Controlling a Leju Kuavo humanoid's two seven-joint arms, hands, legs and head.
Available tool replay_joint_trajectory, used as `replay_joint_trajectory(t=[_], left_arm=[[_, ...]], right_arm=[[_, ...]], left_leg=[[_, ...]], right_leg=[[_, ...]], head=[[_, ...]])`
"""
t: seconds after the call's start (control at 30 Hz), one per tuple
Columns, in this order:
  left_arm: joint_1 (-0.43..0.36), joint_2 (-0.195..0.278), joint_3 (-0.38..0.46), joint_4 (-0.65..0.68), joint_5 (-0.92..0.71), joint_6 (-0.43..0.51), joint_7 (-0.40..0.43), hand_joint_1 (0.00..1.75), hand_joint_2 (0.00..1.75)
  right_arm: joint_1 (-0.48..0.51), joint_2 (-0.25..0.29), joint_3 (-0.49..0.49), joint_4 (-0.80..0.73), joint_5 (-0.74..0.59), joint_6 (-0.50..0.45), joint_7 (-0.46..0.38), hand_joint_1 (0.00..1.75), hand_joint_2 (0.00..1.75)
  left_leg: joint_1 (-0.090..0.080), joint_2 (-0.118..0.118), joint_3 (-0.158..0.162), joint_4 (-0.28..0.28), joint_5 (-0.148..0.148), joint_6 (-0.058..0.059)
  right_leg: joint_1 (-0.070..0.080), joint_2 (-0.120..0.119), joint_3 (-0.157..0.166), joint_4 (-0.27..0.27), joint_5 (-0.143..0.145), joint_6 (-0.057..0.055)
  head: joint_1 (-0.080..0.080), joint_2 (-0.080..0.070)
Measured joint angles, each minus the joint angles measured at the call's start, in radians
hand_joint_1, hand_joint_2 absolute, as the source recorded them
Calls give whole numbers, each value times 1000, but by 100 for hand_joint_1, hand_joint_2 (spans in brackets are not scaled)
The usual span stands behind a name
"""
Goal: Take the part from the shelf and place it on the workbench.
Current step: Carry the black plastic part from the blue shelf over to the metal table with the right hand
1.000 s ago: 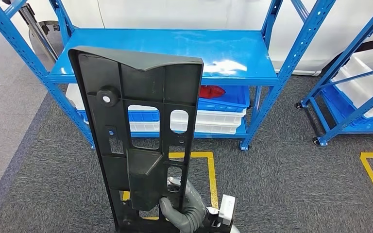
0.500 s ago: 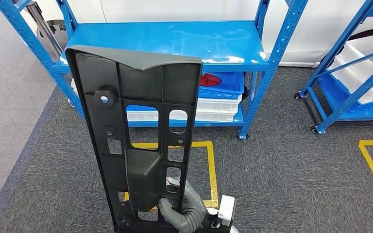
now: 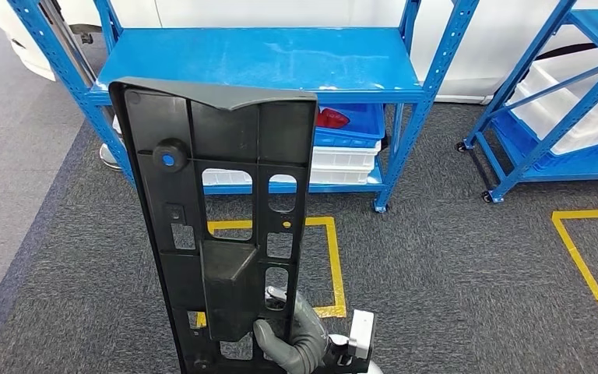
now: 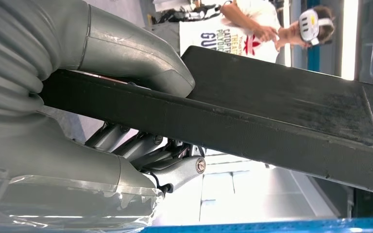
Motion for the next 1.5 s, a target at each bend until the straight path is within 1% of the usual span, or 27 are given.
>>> replay_joint_trajectory(t=[0.1,0.17,0.23,0.3,0.37,0.4,0.43,0.47,0.53,0.57,0.6,0.67,0.73,0.77,0.8,0.87,0.93,0.97,1.0,1.1,1.17,1.23,1.3,1.37,1.43,1.47,1.5], left_arm=[[0,-1,0,0,0,0,-2,0,0],[0,-2,0,0,0,0,-3,0,0],[-3,-2,0,0,0,-1,-4,0,0],[-6,-1,0,0,0,-1,-4,0,0],[-3,0,0,0,0,-1,-5,0,0],[-1,0,0,0,0,-1,-4,0,0],[2,1,0,0,0,-1,-4,0,0],[3,1,0,0,0,-1,-4,0,0],[4,2,0,0,0,-1,-4,0,0],[4,2,0,0,0,-1,-4,0,0],[4,2,0,0,0,-1,-4,0,0],[4,3,0,0,0,-1,-2,0,0],[3,3,0,0,0,-1,-2,0,0],[2,3,0,0,0,-1,-2,0,0],[0,3,0,0,0,-1,-2,0,0],[0,3,0,0,0,-1,-2,0,0],[3,3,0,0,0,-2,-1,0,0],[3,3,0,0,0,-1,-1,0,0],[3,3,0,0,0,-1,-1,0,0],[-2,3,0,0,0,-1,-1,0,0],[-3,3,0,0,0,-1,-1,0,0],[-4,3,0,0,0,-2,-1,0,0],[-7,3,0,0,0,-2,-1,0,0],[-6,3,0,0,0,-2,-1,0,0],[-1,4,0,0,0,-2,-1,0,0],[2,4,0,0,0,-2,-1,0,0],[4,4,0,0,0,-2,-1,0,0]], right_arm=[[-3,0,0,1,-1,0,1,175,175],[-6,0,0,2,-4,0,3,175,175],[-5,1,-1,2,-7,0,4,175,175],[-7,2,-1,2,-10,0,5,175,175],[-9,5,-1,3,-13,0,5,175,175],[-9,6,-1,5,-13,0,5,175,175],[-9,6,-1,7,-14,0,5,175,175],[-8,6,-1,9,-14,0,6,175,175],[-8,6,-1,12,-14,0,6,175,175],[-9,6,-1,12,-15,0,6,175,175],[-9,6,-1,12,-15,0,6,175,175],[-10,7,-1,12,-16,0,7,175,175],[-10,8,-1,12,-16,0,7,175,175],[-9,7,-1,12,-16,0,7,175,175],[-10,7,-1,12,-16,0,7,175,175],[-12,7,-1,12,-16,0,7,175,175],[-12,7,-1,13,-16,0,7,175,175],[-11,7,-1,14,-16,0,7,175,175],[-11,6,-1,14,-16,0,7,175,175],[-12,6,-1,15,-16,0,7,175,175],[-14,7,-1,14,-17,0,7,175,175],[-14,7,-1,14,-18,0,6,175,175],[-15,7,-2,15,-19,0,6,175,175],[-16,9,-2,15,-22,1,6,175,175],[-15,10,-2,17,-23,1,6,175,175],[-13,10,-2,18,-23,1,6,175,175],[-10,9,-2,19,-24,1,6,175,175]], left_leg=[[-8,21,-1,3,0,-7],[-12,38,-5,5,0,-15],[-12,50,-5,6,-3,-23],[-10,13,-20,47,-35,-32],[-4,-35,-72,168,-101,-39],[-1,-43,-104,238,-128,-42],[2,-46,-128,287,-141,-46],[4,-47,-135,299,-131,-48],[11,-59,-96,205,-61,-53],[17,-85,-65,137,-29,-55],[22,-113,-41,79,-9,-56],[25,-149,-24,34,-7,-52],[23,-130,-27,32,-5,-39],[24,-118,-27,29,-1,-32],[25,-103,-28,25,3,-24],[21,-74,-30,23,7,-16],[15,-43,-33,23,7,-13],[13,-28,-34,24,7,-13],[12,-16,-33,24,6,-13],[7,13,-30,24,4,-16],[4,28,-29,24,3,-25],[3,43,-26,22,2,-36],[4,25,-29,38,-15,-45],[7,-23,-65,125,-72,-51],[7,-45,-125,258,-132,-54],[7,-48,-143,297,-140,-54],[7,-49,-144,296,-126,-54]], right_leg=[[14,-49,118,-201,62,-26],[24,-65,131,-238,62,-40],[20,-45,127,-248,69,-49],[11,-26,129,-259,78,-59],[7,-5,127,-263,84,-64],[6,7,125,-262,85,-64],[6,20,124,-260,86,-64],[5,34,123,-257,86,-63],[2,62,123,-248,84,-58],[1,75,120,-242,82,-53],[1,87,115,-234,80,-47],[0,109,99,-225,84,-32],[-3,130,87,-225,91,-16],[-2,120,81,-218,87,-11],[-2,99,69,-195,72,-6],[-1,38,18,-84,10,1],[-4,15,-39,43,-43,6],[-5,12,-46,65,-45,6],[-6,9,-32,45,-28,5],[4,-36,81,-155,49,-13],[16,-61,116,-224,60,-28],[19,-46,113,-230,62,-39],[13,-26,115,-242,71,-50],[7,-7,117,-250,78,-59],[8,17,115,-250,81,-64],[8,31,114,-249,81,-65],[8,45,114,-247,81,-65]], head=[[0,0],[0,0],[0,0],[0,0],[0,0],[0,0],[0,0],[0,0],[0,0],[0,0],[0,0],[0,0],[0,0],[0,0],[0,0],[0,0],[0,0],[0,0],[0,0],[0,0],[0,0],[0,0],[0,0],[0,0],[0,0],[0,0],[0,0]])
